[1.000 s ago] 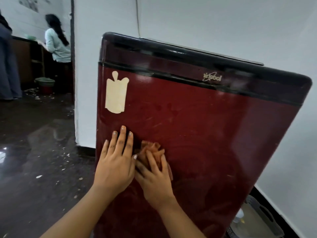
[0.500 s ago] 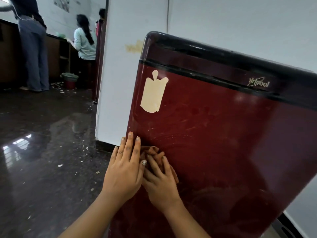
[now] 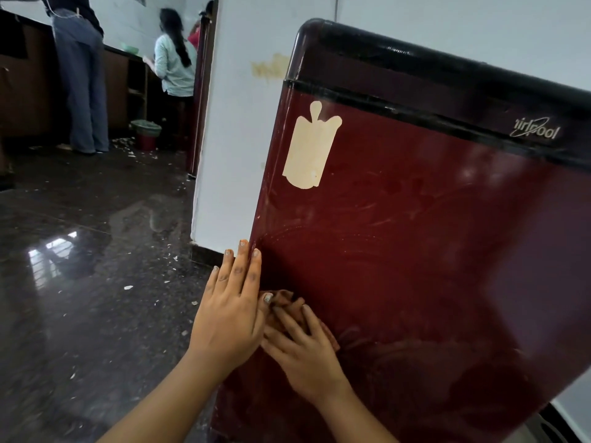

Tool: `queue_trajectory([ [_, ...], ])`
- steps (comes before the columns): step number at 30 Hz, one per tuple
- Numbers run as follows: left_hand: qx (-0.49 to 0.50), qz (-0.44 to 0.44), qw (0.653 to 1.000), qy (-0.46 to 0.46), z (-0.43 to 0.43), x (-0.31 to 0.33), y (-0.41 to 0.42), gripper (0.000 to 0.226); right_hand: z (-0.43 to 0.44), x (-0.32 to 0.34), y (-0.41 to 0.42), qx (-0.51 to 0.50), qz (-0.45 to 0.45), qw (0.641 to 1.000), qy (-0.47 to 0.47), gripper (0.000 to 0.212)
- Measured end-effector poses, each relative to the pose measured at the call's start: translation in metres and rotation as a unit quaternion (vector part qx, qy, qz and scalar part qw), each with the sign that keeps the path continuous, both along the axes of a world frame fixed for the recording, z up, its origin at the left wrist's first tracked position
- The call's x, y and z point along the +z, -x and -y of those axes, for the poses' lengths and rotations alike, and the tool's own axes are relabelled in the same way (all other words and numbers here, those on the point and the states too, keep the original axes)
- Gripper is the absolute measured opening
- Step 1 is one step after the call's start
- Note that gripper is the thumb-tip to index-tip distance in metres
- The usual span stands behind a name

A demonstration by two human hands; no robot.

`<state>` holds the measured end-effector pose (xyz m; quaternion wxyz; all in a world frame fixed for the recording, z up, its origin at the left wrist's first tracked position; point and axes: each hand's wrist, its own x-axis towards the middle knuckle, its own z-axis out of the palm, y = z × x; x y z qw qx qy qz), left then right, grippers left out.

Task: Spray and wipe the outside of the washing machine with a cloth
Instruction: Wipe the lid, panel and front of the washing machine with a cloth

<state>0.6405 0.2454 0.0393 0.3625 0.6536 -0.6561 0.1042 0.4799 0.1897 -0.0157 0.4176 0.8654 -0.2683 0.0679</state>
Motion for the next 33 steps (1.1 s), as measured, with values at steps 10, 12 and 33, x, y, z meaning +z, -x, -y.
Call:
queue_trajectory([
  [10,-0.044,0.058,0.997,0.003,0.009,-0.023,0.037,0.06,0.001,-0.031,0.042,-0.005,-0.023,1.0,-0.013,0.052],
  [12,-0.054,0.071,0.996,-0.001,0.01,-0.031,0.043,0.06,-0.006,-0.046,0.078,-0.045,0.008,0.999,-0.003,0.06],
  [33,-0.067,0.123,0.99,0.015,0.028,-0.065,0.13,0.068,-0.001,-0.037,0.181,-0.237,0.618,0.75,0.028,0.059],
])
